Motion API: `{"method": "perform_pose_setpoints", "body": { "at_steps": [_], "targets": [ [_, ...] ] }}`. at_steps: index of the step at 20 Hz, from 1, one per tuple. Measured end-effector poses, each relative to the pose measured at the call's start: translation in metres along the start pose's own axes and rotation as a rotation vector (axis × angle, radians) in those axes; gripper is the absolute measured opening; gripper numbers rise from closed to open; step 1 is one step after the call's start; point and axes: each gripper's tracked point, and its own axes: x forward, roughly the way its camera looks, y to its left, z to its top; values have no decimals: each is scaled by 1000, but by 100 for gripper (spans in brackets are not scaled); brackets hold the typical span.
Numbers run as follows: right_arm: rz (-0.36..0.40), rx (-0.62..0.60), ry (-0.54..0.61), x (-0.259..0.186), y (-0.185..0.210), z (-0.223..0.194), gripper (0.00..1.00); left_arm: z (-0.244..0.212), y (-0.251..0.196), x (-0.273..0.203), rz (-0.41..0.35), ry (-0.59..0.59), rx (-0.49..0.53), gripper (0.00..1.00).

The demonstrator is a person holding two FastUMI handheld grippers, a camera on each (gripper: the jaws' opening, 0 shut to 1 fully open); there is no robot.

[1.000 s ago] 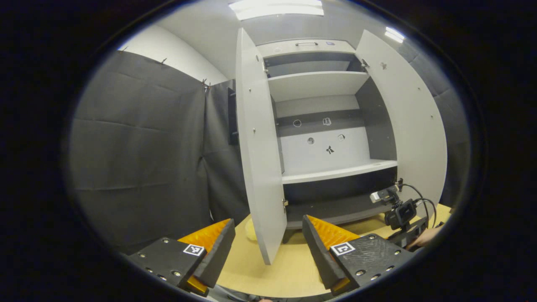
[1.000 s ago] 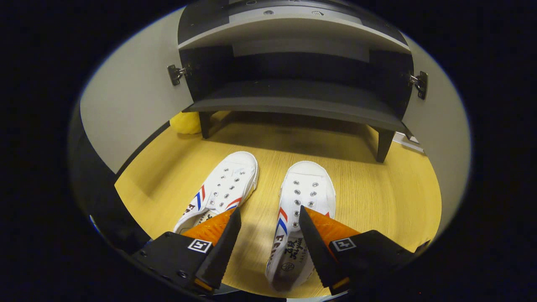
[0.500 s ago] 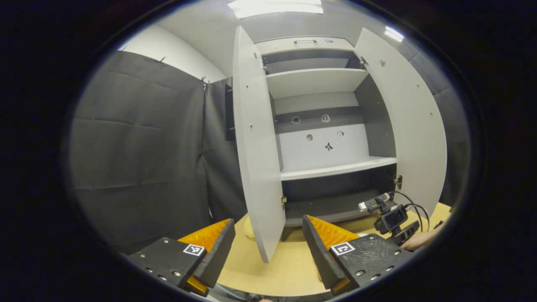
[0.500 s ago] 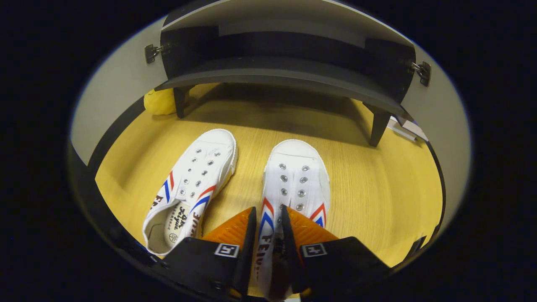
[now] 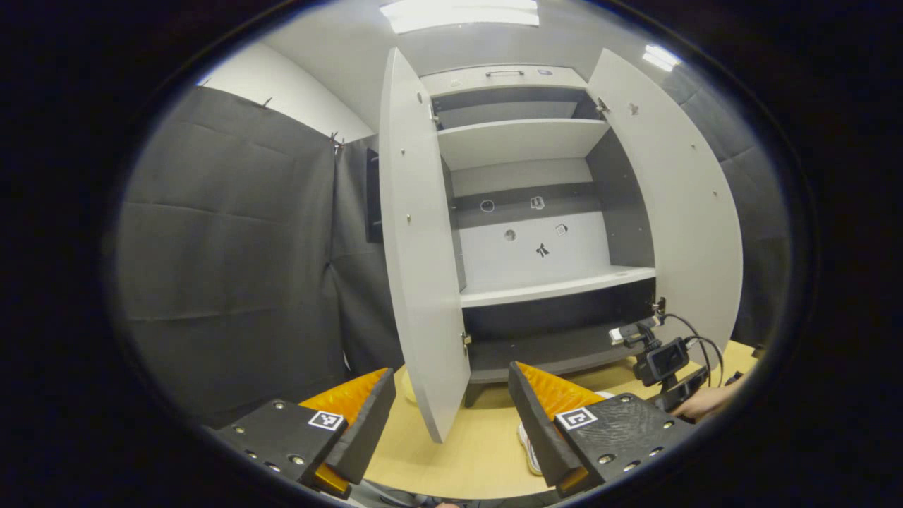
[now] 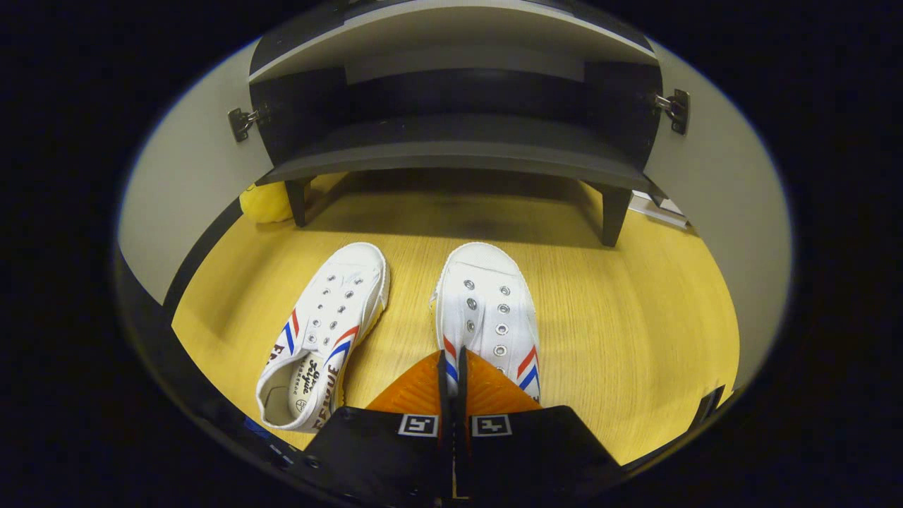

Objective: Grab one shoe with the right hand and put it into the shoe cabinet, grab the other shoe with the left hand and put it into the shoe cabinet; then close the right door with the right hand and the left door with the left hand.

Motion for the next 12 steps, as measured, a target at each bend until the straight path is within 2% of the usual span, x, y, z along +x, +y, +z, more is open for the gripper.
{"method": "perform_pose_setpoints", "body": {
  "at_steps": [2, 3, 6, 7, 8, 9, 11, 12],
  "targets": [
    [4, 28, -7, -7, -3, 5, 0, 2, -4, 0, -12, -3, -5, 92],
    [4, 37, -15, -12, -6, 8, 3, 5, -6, 1, -19, -11, -4, 92],
    [10, 51, -51, -31, -12, 23, 3, 11, -14, 0, -40, -31, -1, 93],
    [12, 45, -70, -40, -13, 30, 0, 12, -17, 0, -47, -34, -4, 92],
    [13, 40, -90, -49, -15, 38, 3, 12, -20, -1, -55, -36, -7, 92],
    [13, 37, -113, -59, -16, 46, 0, 12, -23, -1, -62, -37, -9, 92],
    [14, 34, -158, -78, -18, 63, 3, 12, -29, -3, -79, -40, -14, 92],
    [14, 34, -178, -88, -19, 71, 0, 13, -32, -3, -87, -43, -15, 92]
  ]
}}
